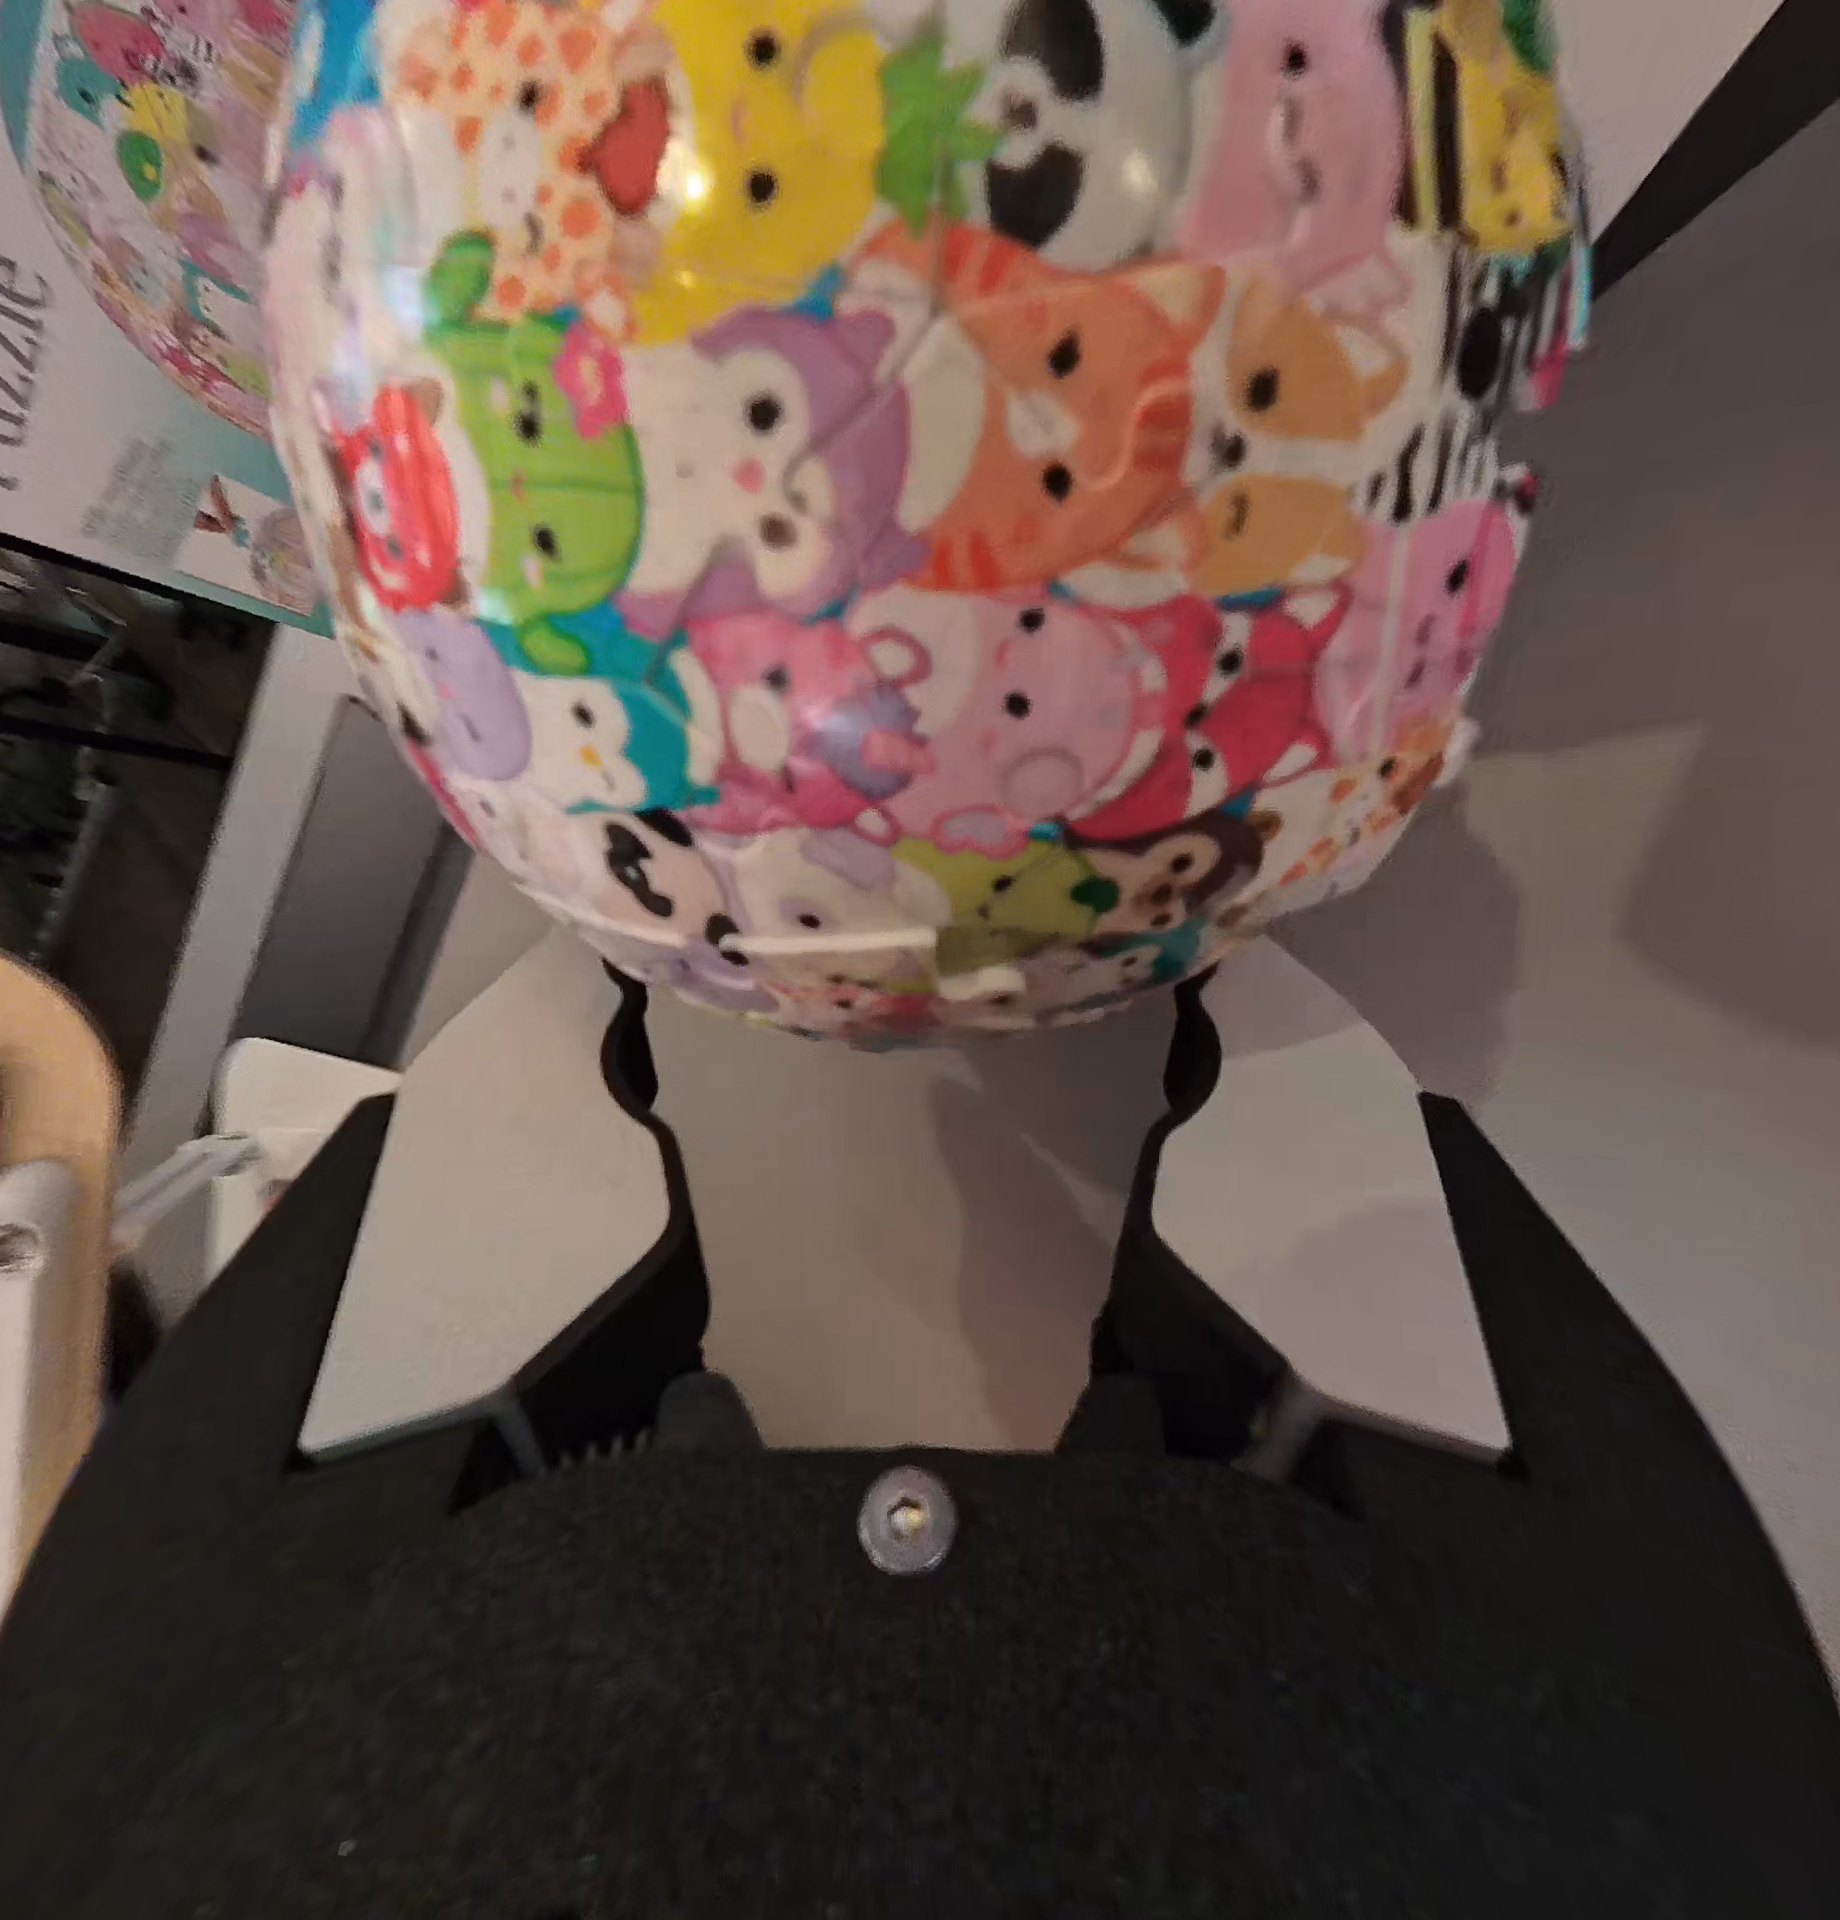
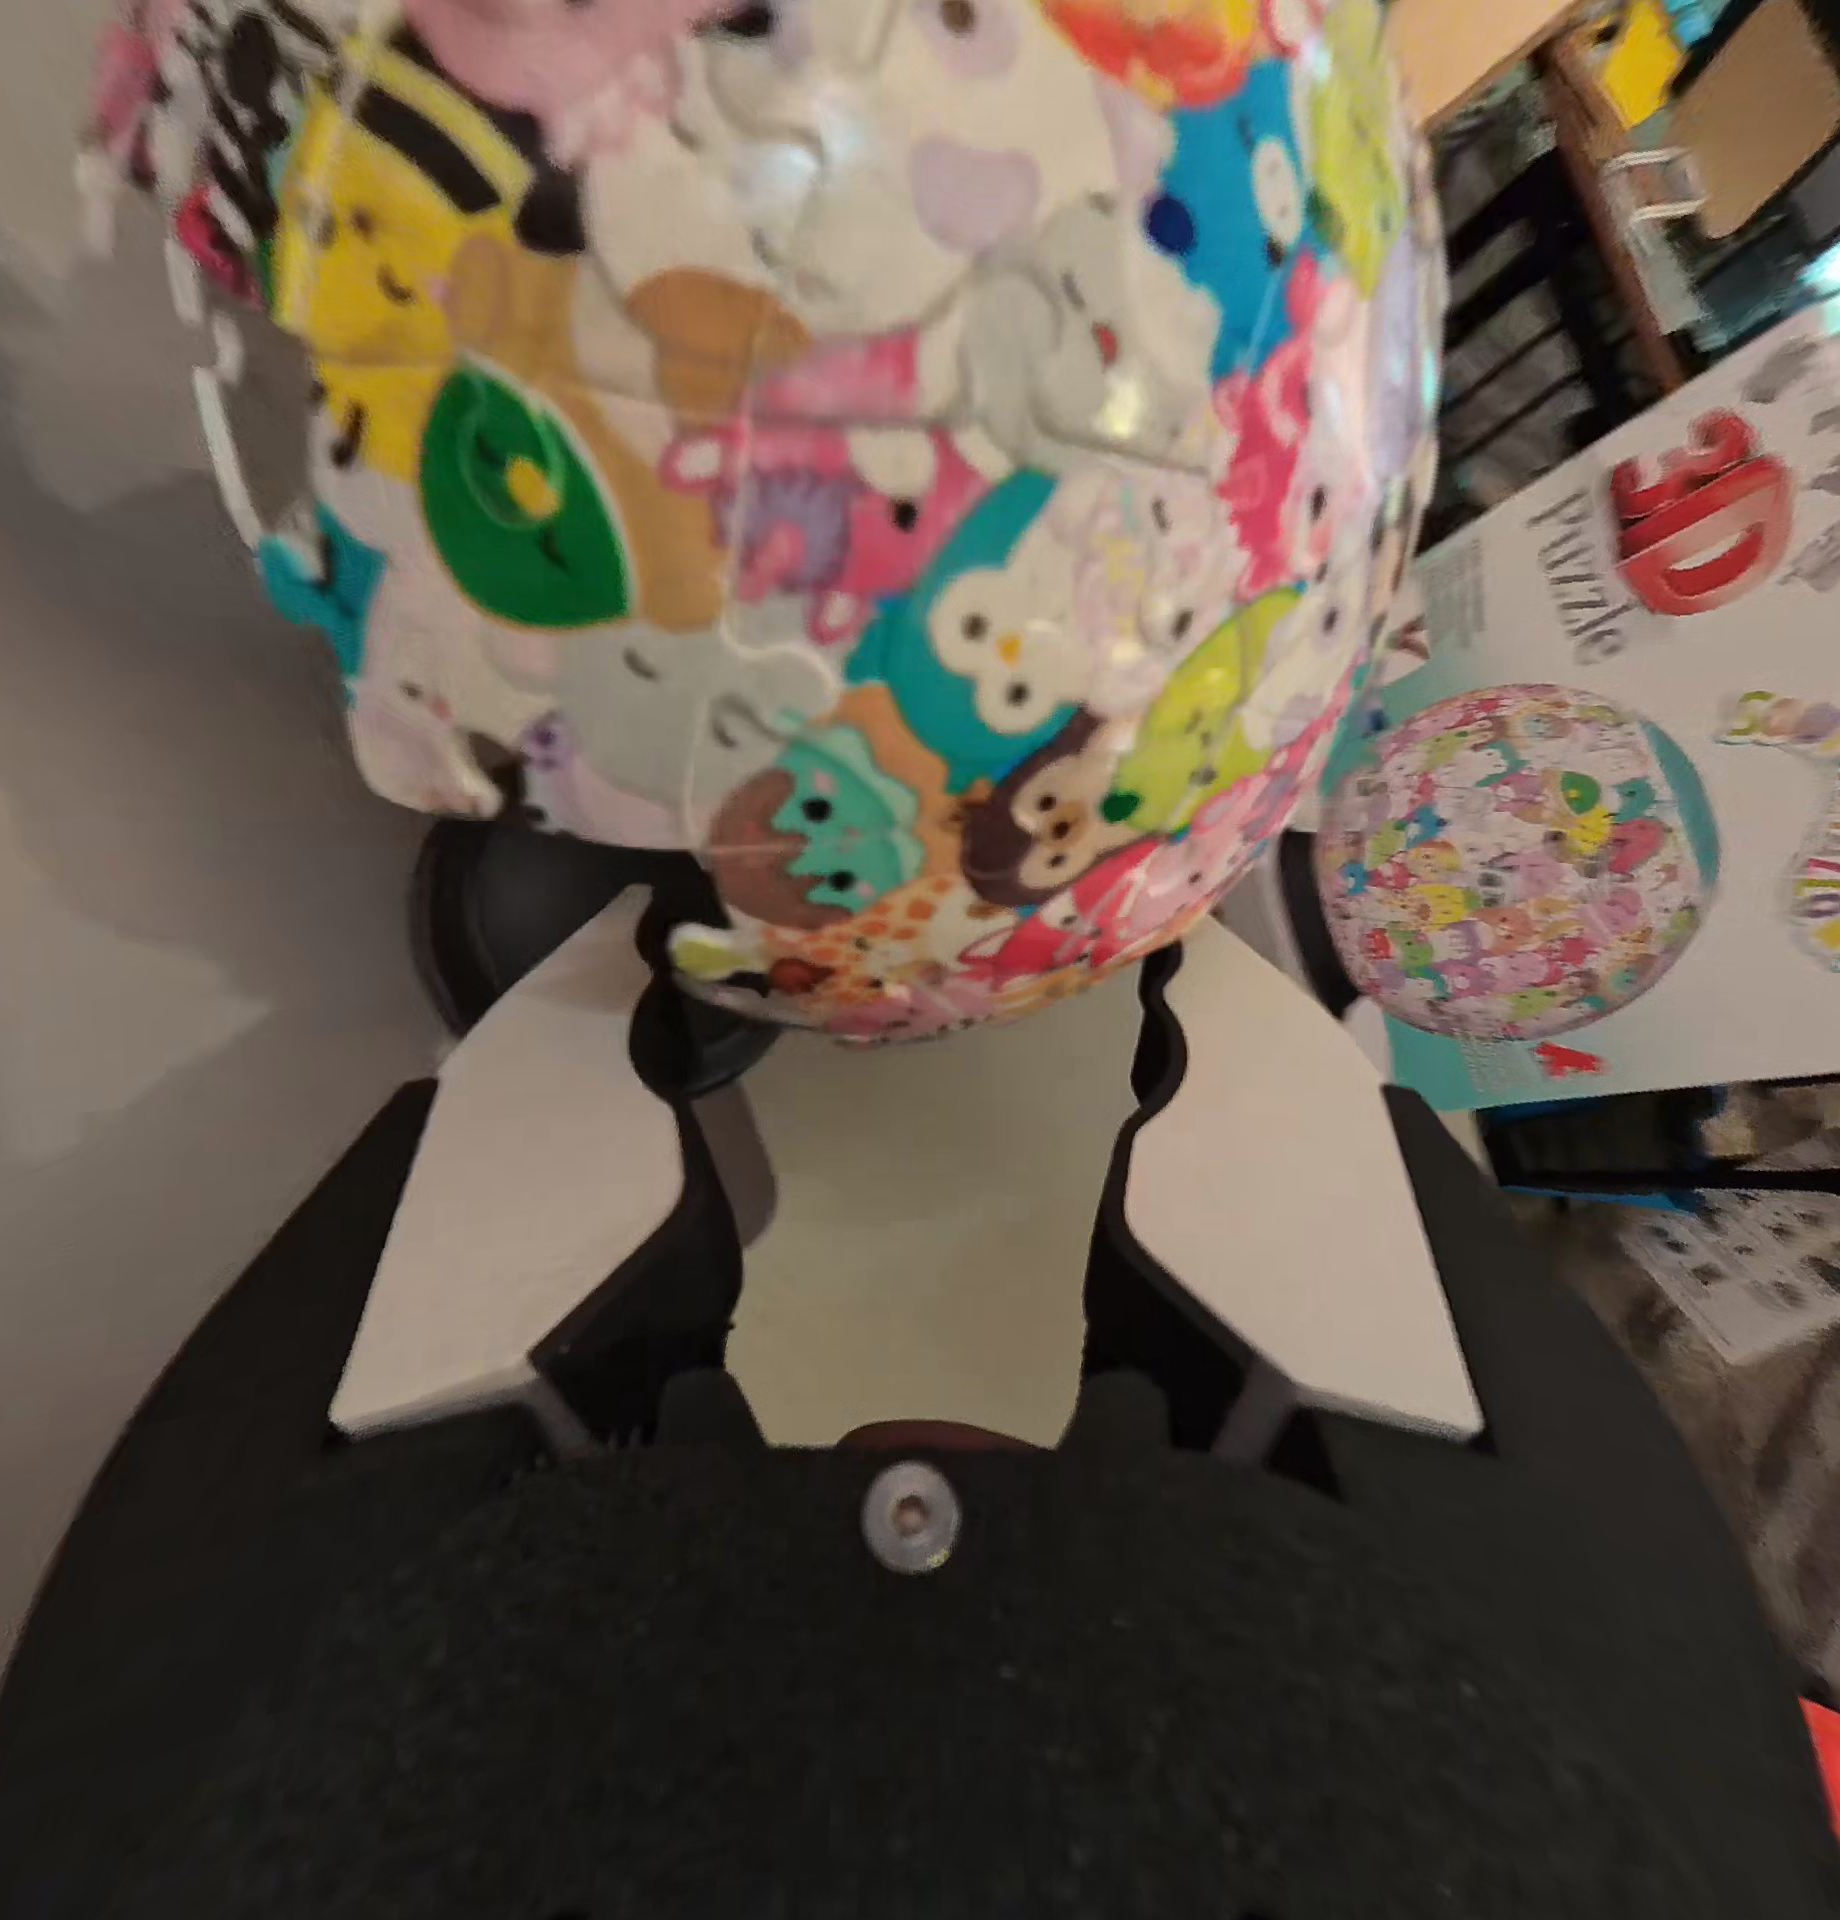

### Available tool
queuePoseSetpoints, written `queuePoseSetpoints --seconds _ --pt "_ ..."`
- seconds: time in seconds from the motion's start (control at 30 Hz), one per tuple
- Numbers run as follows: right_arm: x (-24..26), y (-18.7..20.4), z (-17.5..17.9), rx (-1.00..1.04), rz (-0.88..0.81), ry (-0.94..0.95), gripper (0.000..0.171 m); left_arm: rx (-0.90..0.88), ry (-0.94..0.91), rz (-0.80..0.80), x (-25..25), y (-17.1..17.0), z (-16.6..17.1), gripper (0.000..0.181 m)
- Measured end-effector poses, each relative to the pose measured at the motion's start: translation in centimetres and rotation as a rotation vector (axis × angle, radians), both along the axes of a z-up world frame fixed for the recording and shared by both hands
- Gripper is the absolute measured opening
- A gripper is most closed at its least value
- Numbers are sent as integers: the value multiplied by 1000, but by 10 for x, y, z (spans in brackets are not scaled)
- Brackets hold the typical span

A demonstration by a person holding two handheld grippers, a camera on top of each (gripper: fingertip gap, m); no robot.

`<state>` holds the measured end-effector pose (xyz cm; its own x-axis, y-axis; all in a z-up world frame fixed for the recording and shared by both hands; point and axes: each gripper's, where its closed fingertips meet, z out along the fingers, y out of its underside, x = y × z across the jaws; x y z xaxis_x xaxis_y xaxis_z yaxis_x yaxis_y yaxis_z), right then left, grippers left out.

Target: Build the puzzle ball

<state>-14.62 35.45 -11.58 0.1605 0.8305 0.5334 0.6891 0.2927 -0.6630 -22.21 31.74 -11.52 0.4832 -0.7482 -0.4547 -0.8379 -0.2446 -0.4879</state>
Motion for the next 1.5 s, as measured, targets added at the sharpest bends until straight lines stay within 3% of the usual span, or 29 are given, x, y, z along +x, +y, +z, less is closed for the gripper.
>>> queuePoseSetpoints --seconds 0.57,1.13,1.5 --pt "13 -9 8 226 -108 62 83 206 193 -86 2 0 9 95" --pt "21 -14 -14 271 -192 57 83 257 277 -110 7 -6 -4 91" --pt "20 -9 4 387 -213 87 82 355 315 -100 4 -1 12 89"
